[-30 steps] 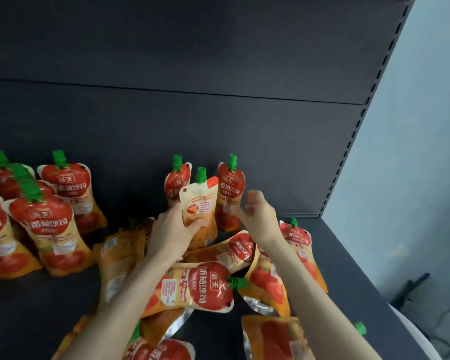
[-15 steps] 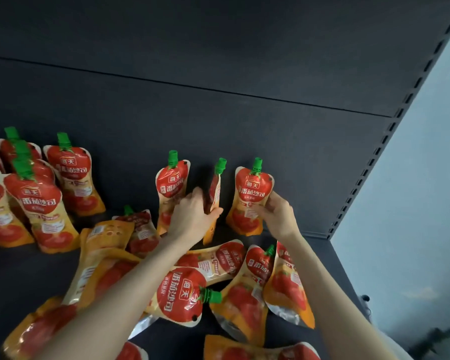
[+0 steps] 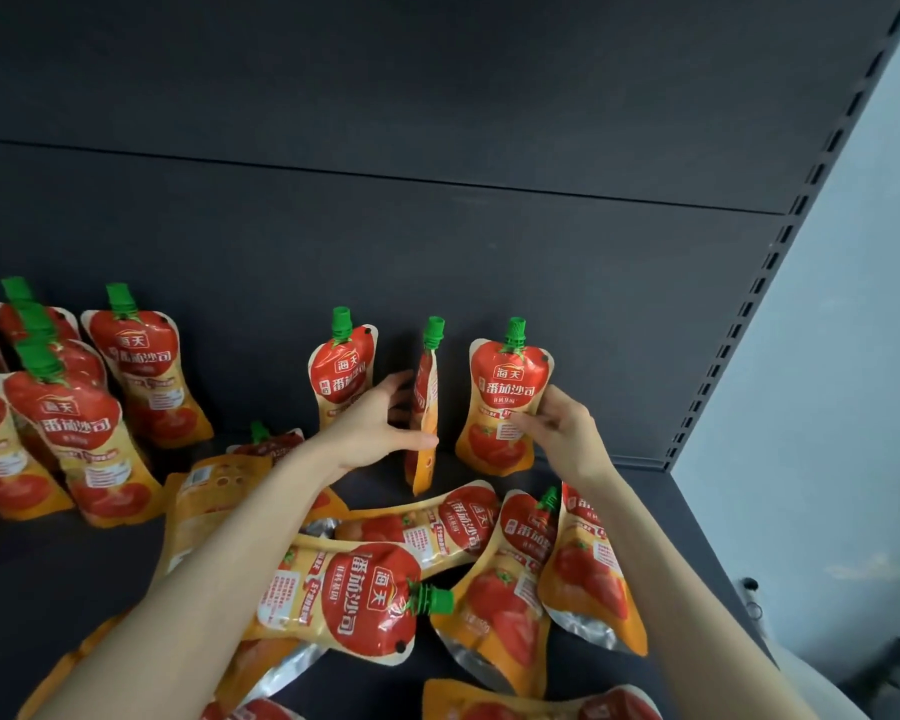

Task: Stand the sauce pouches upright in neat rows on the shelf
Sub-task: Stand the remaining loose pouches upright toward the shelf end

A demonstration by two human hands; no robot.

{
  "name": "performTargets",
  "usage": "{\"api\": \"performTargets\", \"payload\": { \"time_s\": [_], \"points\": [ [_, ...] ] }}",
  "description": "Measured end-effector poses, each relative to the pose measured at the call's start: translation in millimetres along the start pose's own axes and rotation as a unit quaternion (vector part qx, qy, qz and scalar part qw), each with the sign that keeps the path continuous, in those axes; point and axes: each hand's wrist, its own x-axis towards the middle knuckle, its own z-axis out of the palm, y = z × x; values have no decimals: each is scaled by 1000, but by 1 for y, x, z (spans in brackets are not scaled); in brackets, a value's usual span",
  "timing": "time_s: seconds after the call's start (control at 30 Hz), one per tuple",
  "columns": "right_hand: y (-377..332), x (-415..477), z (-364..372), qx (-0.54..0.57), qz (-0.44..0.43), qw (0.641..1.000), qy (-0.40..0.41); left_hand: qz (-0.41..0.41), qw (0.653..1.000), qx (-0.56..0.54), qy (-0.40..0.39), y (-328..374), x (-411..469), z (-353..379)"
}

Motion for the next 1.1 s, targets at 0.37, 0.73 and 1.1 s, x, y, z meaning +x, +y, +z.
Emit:
{"api": "performTargets", "payload": {
  "time_s": [0.37, 0.73, 1.1],
  "points": [
    [2, -9, -5, 32, 50, 998, -16, 13, 974, 155, 164, 1, 1, 32],
    [-9, -18, -2, -2, 24, 1000, 20, 10, 951, 220, 218, 6, -5, 29],
    [-10, -17, -3, -20, 40, 998, 46, 11, 966, 128, 223, 4, 7, 38]
  ]
}}
